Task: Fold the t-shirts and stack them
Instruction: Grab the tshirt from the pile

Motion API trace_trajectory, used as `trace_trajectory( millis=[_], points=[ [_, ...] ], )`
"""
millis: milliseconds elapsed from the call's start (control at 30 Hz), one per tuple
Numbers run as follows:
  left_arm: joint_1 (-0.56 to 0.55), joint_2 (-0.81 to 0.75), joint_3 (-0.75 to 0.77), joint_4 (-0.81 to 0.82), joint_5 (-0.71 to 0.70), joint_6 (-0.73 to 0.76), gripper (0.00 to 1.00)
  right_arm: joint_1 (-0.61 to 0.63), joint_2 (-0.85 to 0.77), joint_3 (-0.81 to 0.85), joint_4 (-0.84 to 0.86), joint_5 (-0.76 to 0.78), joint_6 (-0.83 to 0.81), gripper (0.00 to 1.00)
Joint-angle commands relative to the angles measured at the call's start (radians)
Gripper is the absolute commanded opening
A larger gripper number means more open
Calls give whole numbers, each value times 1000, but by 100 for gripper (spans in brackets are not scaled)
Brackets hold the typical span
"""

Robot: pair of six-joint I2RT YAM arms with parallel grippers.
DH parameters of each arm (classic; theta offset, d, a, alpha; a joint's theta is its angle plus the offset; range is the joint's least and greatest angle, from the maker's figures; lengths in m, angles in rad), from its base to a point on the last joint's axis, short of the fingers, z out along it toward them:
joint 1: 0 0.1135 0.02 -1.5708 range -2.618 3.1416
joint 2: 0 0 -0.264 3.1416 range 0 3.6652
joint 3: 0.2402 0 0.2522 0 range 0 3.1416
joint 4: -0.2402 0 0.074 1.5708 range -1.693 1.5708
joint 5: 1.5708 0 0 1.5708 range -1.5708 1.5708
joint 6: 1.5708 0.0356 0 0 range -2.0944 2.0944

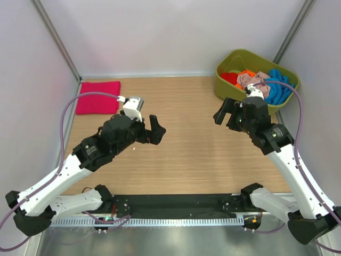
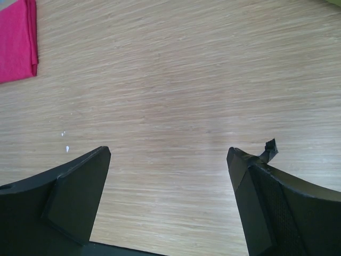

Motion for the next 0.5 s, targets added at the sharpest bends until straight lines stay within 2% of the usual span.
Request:
trace_trajectory(
  millis=[0, 100, 133, 233, 333, 367, 433, 467],
  points=[
    [0, -21, 3, 20, 27, 17, 100, 3, -27, 17, 33, 49, 31, 100],
    [0, -25, 3, 1, 37, 5, 100, 4, -7, 42, 50, 115, 14, 100],
    [0, -27, 0, -3, 55, -1, 100, 3, 17, 54, 41, 263, 21, 100],
    [-1, -39, -28, 3, 90, -15, 100, 3, 114, 97, 142, 452, -60, 99],
    [0, -48, -43, 3, 94, -29, 100, -16, 255, 267, 193, 531, -167, 99],
    [0, -53, -46, 0, 92, -32, 100, -51, 369, 377, 191, 533, -195, 99],
    [0, -54, -65, 3, 90, -59, 100, -104, 480, 492, 167, 521, -245, 99],
    [-1, -57, -75, 19, 97, -71, 100, -156, 599, 599, 121, 521, -248, 98]
  ],
)
